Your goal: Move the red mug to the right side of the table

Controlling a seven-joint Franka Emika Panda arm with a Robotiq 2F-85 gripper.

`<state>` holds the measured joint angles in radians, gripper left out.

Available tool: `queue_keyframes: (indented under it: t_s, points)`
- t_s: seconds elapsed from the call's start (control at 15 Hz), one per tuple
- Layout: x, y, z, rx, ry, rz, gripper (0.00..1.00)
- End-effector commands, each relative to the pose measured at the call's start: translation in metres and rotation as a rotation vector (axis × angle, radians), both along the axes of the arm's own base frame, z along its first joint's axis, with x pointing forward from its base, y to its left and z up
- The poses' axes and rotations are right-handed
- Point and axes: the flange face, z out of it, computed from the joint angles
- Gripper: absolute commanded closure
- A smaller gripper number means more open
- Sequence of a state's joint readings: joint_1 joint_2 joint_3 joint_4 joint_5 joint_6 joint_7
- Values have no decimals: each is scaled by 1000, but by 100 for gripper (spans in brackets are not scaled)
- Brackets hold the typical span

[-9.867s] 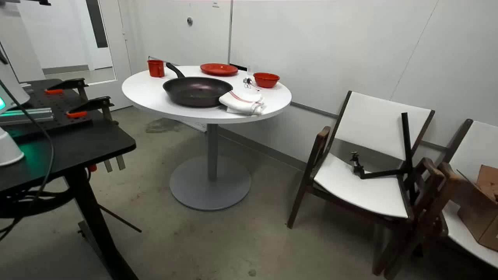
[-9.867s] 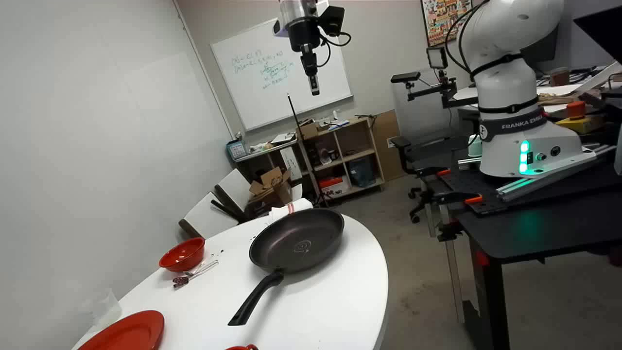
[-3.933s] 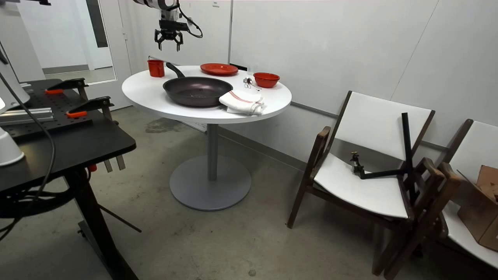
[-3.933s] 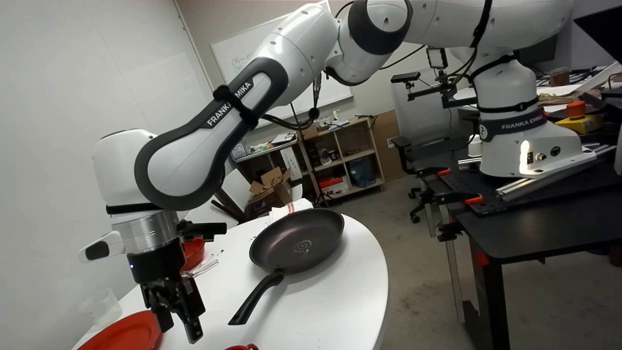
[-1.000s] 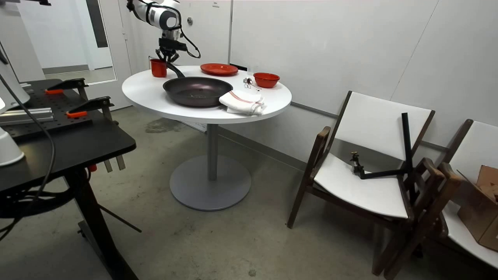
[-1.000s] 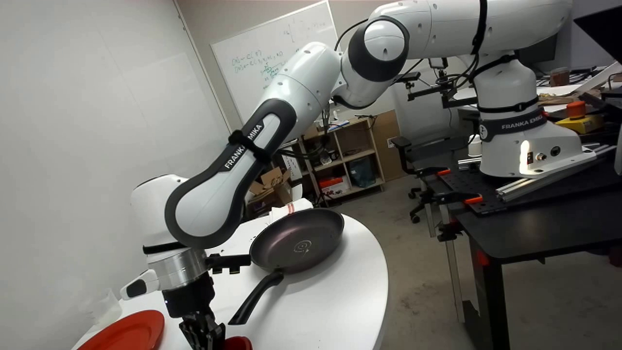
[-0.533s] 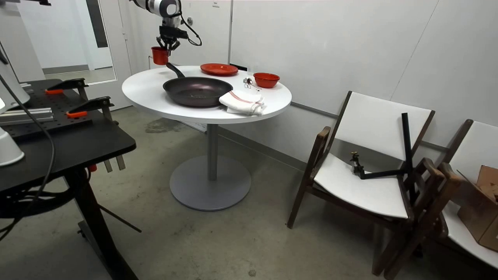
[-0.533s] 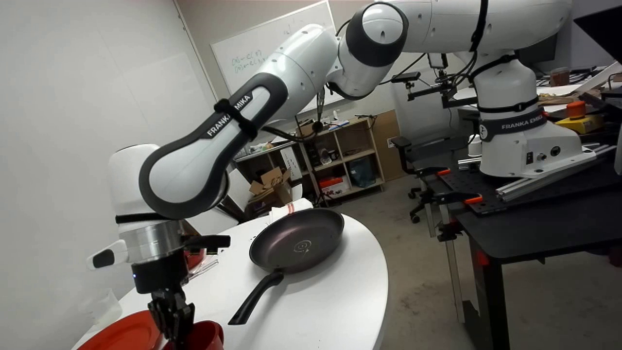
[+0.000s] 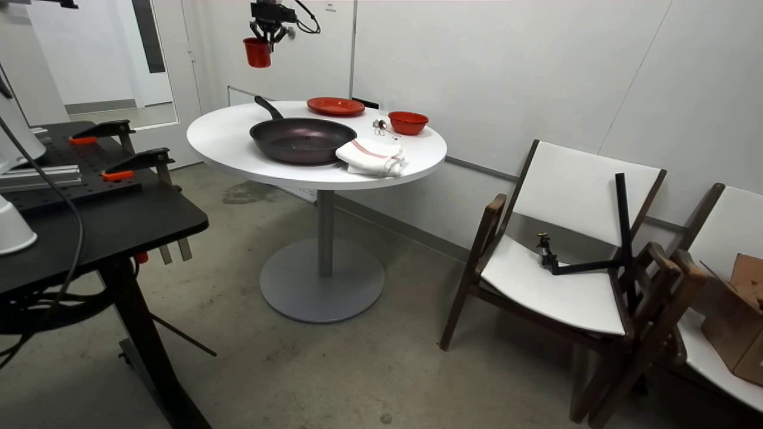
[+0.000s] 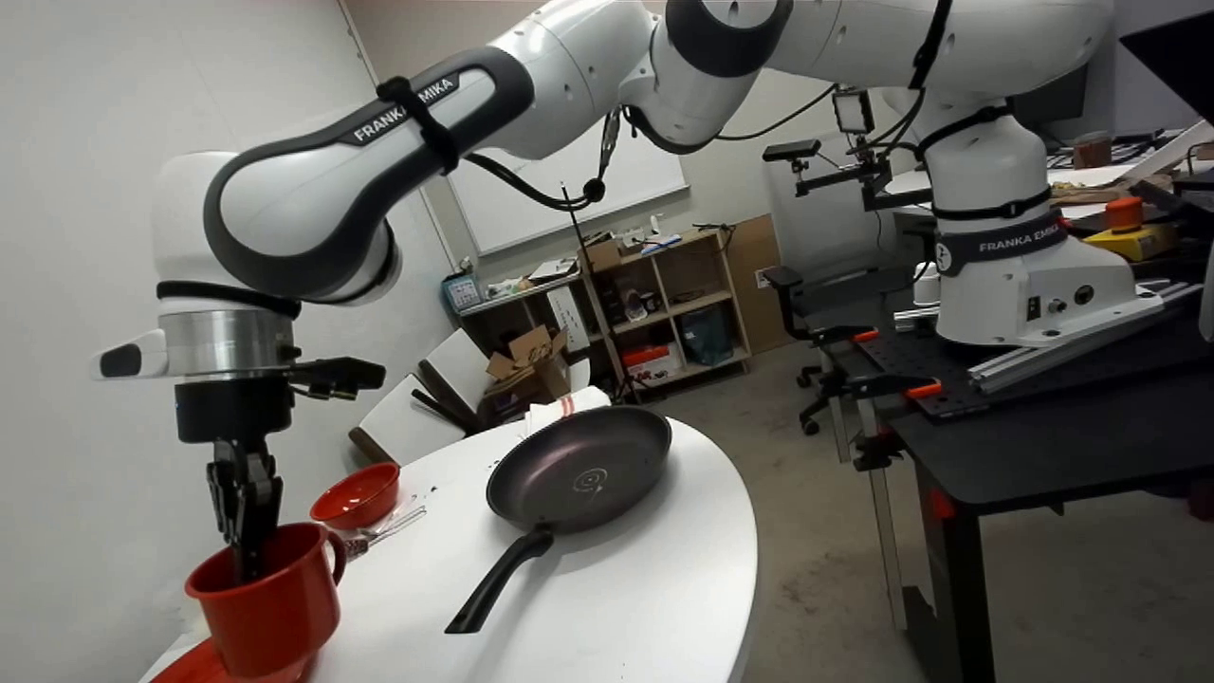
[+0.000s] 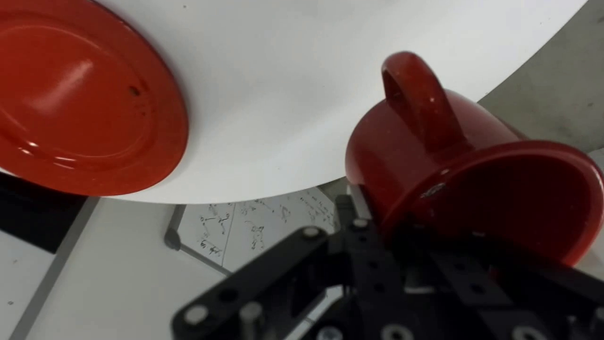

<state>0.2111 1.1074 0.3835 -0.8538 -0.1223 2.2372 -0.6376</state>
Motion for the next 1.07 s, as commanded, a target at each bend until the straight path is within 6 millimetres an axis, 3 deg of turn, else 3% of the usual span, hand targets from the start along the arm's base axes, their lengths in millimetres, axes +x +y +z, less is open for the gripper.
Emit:
queue_keyframes:
  t_s: [0.0, 0.4, 1.0]
  points:
    - [12, -36, 41, 38, -24, -100, 98]
    - [36, -113, 70, 84, -44, -276, 98]
    - [52, -209, 77, 198, -64, -520, 98]
